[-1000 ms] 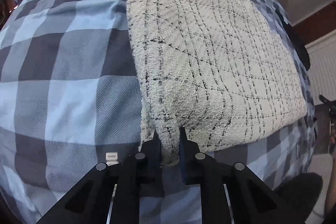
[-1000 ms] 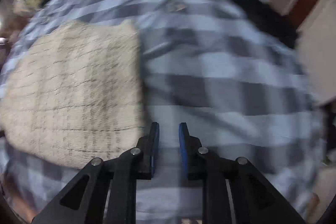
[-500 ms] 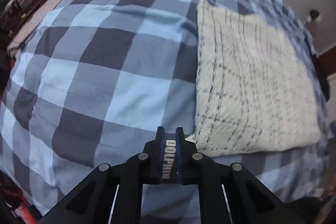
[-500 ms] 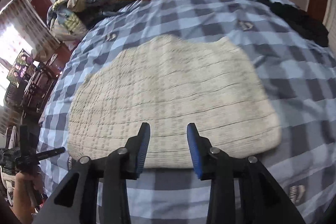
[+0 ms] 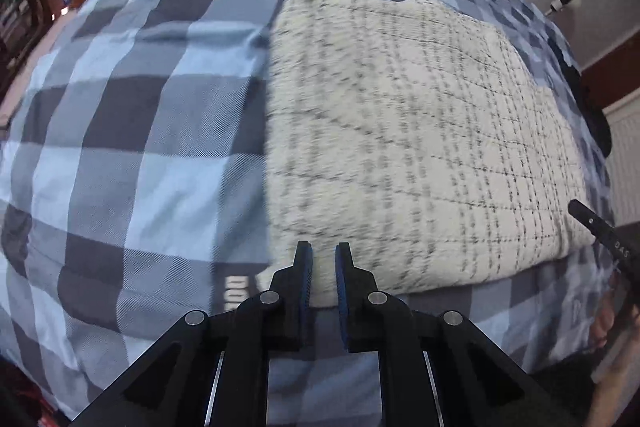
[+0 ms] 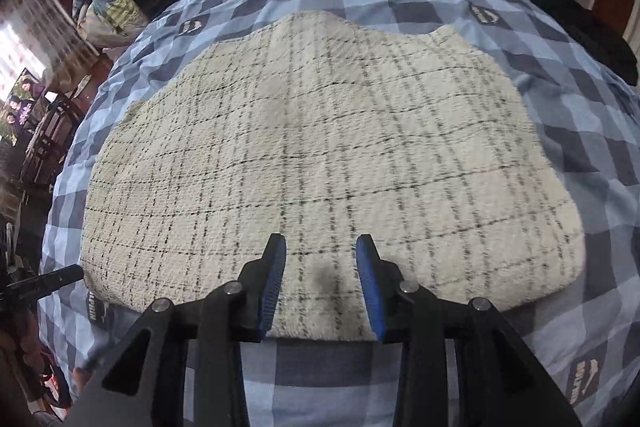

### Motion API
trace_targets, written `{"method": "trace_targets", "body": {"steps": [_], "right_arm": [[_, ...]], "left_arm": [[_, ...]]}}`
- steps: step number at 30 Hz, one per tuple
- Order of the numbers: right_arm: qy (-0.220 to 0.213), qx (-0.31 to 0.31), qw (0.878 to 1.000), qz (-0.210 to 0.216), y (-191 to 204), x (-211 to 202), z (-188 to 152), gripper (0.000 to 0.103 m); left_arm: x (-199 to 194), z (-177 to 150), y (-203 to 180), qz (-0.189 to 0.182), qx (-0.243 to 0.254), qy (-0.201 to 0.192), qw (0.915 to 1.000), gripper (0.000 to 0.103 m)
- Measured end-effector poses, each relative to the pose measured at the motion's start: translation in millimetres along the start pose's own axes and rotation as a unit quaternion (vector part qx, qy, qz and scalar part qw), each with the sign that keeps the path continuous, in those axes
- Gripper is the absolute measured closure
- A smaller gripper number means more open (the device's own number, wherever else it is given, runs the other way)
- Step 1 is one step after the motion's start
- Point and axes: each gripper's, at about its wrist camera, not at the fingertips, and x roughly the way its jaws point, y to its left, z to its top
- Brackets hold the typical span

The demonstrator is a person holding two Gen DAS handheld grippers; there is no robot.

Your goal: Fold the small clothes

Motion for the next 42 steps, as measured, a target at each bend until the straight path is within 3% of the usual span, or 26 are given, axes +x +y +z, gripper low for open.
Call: {"method": "trace_targets", "body": {"steps": [3, 4, 6, 7, 8, 10, 16, 18, 20, 22, 25, 27, 29, 30, 31, 32, 34, 35, 36, 37, 40, 42], "right_arm": [[-0.005, -0.024, 1.0, -0.007, 9.5, 2.2, -1.9, 0.071], [-0.007, -0.029, 1.0, -0.002, 11.8, 2.9, -1.9, 0.071], [-0.009, -0.035, 0.999, 0.004, 14.9, 4.7, -1.2, 0.071], [-0.012, -0.039, 0.999, 0.007, 16.3, 6.1, -0.4, 0.071], [-0.016, -0.045, 0.999, 0.011, 18.3, 6.0, -0.7, 0.071], [-0.02, -0.056, 0.998, 0.021, 22.9, 7.3, -1.3, 0.071], [-0.017, -0.084, 0.994, 0.066, 39.8, 18.1, -8.5, 0.069], [-0.016, -0.095, 0.994, 0.051, 47.2, 25.0, -11.8, 0.055], [-0.017, -0.109, 0.993, 0.03, 54.3, 31.5, -14.5, 0.031], [0.001, -0.136, 0.991, 0.002, 60.2, 42.5, -15.6, 0.022], [0.038, -0.154, 0.987, -0.037, 48.3, 59.6, -17.3, 0.019], [0.05, -0.132, 0.99, -0.022, 28.6, 59.3, -14.4, 0.01], [0.067, -0.099, 0.993, 0.0, 4.5, 54.7, -7.6, 0.009], [0.068, -0.091, 0.993, -0.013, -5.7, 51.1, -5.1, 0.009], [0.067, -0.083, 0.992, -0.063, -21.3, 46.6, -2.4, 0.009], [0.065, -0.081, 0.99, -0.093, -32.1, 43.6, -1.0, 0.009], [0.073, -0.062, 0.991, -0.094, -59.9, 36.0, 2.2, 0.009], [0.076, -0.054, 0.989, -0.118, -71.9, 33.6, 3.9, 0.009], [0.079, -0.055, 0.977, -0.19, -85.4, 32.8, 5.6, 0.009], [0.079, -0.059, 0.966, -0.24, -99.3, 32.0, 7.3, 0.003], [0.078, 0.01, 0.98, -0.184, -143.0, 18.0, 7.9, 0.001], [0.082, 0.088, 0.978, -0.171, -153.9, 9.2, 5.6, 0.001]], "left_arm": [[5.2, 3.5, -29.6, -0.01, 0.019, -0.01, 0.9997, 0.09], [8.6, 5.7, -42.5, -0.009, 0.029, -0.013, 0.9995, 0.085], [13.8, 8.2, -61.2, -0.01, 0.045, -0.017, 0.9988, 0.059], [15.5, 9.6, -70.2, -0.011, 0.05, -0.022, 0.9985, 0.026], [16.3, 11.0, -79.0, -0.014, 0.053, -0.034, 0.9979, 0.007], [15.0, 13.2, -92.8, -0.014, 0.064, -0.071, 0.9953, 0.006], [25.7, 10.6, -105.0, 0.039, 0.107, -0.087, 0.9897, 0.006], [34.1, 5.9, -99.5, 0.065, 0.113, -0.082, 0.9882, 0.006], [42.6, 0.4, -93.9, 0.097, 0.123, -0.08, 0.9843, 0.006], [49.4, -6.8, -88.8, 0.13, 0.155, -0.092, 0.975, 0.005], [56.8, -19.7, -77.6, 0.178, 0.216, -0.108, 0.9541, 0.0], [52.2, -20.6, -60.9, 0.156, 0.208, -0.11, 0.9592, 0.0], [47.8, -14.7, -37.9, 0.12, 0.165, -0.09, 0.975, 0.0], [45.5, -11.3, -24.7, 0.097, 0.134, -0.078, 0.9831, 0.0], [44.0, -8.5, -10.9, 0.072, 0.103, -0.065, 0.9899, 0.0], [43.4, -7.0, -1.5, 0.053, 0.081, -0.055, 0.9938, 0.0], [41.6, -4.7, 15.8, 0.029, 0.044, -0.033, 0.9981, 0.0], [39.1, -4.4, 18.9, 0.029, 0.039, -0.03, 0.9984, 0.0], [34.7, -4.7, 20.4, 0.037, 0.042, -0.032, 0.9979, 0.0], [31.4, -4.8, 20.8, 0.056, 0.05, -0.037, 0.9965, 0.0], [19.5, -5.6, 8.9, 0.126, 0.086, -0.056, 0.9867, 0.0], [12.8, -6.1, -10.4, 0.172, 0.121, -0.068, 0.9753, 0.0]]}}
